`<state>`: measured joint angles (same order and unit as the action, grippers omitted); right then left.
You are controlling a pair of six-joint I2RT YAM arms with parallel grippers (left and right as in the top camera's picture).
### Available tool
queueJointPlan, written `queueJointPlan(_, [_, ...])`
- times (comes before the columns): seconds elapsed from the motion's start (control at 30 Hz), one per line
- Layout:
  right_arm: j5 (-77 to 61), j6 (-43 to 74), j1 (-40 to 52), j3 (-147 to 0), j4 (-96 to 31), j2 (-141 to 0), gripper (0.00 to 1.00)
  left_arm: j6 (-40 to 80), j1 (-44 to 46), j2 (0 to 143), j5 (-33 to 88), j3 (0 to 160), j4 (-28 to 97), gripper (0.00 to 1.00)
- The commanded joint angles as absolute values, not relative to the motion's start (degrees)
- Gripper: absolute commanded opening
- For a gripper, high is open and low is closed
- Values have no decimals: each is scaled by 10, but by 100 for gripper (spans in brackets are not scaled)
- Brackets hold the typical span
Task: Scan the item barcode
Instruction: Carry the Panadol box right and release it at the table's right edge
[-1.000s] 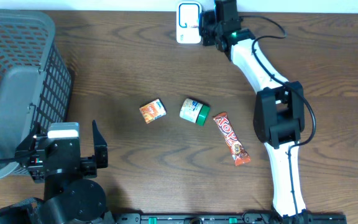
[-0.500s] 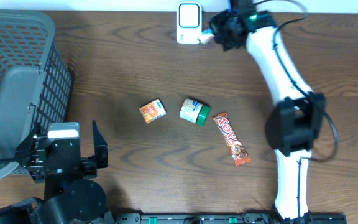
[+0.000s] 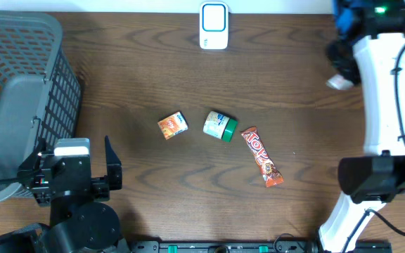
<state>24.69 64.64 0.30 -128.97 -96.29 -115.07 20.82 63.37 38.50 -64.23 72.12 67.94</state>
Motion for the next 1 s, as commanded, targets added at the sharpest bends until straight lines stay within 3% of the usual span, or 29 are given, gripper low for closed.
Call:
queueJointPlan(0.0, [315, 629, -64, -1266, -972, -1159, 1, 213, 632, 383, -645, 722, 681, 98])
queueJointPlan(0.17, [315, 608, -155, -1202, -932, -1160, 1, 213, 632, 383, -645, 722, 681, 98])
queueJointPlan(0.47, [306, 478, -284, -1031, -724, -1162, 1, 213, 632, 383, -645, 722, 681, 98])
queueJointPlan(0.7, [178, 380, -354, -942, -564, -1162, 5, 213, 632, 383, -645, 722, 681, 98])
queueJointPlan(0.87, [157, 376, -385, -937, -551, -1160, 57, 213, 632, 383, -645, 722, 681, 98])
queueJointPlan(0.97, [123, 329, -400, -954, -561, -1155, 99, 213, 632, 383, -645, 722, 681, 98])
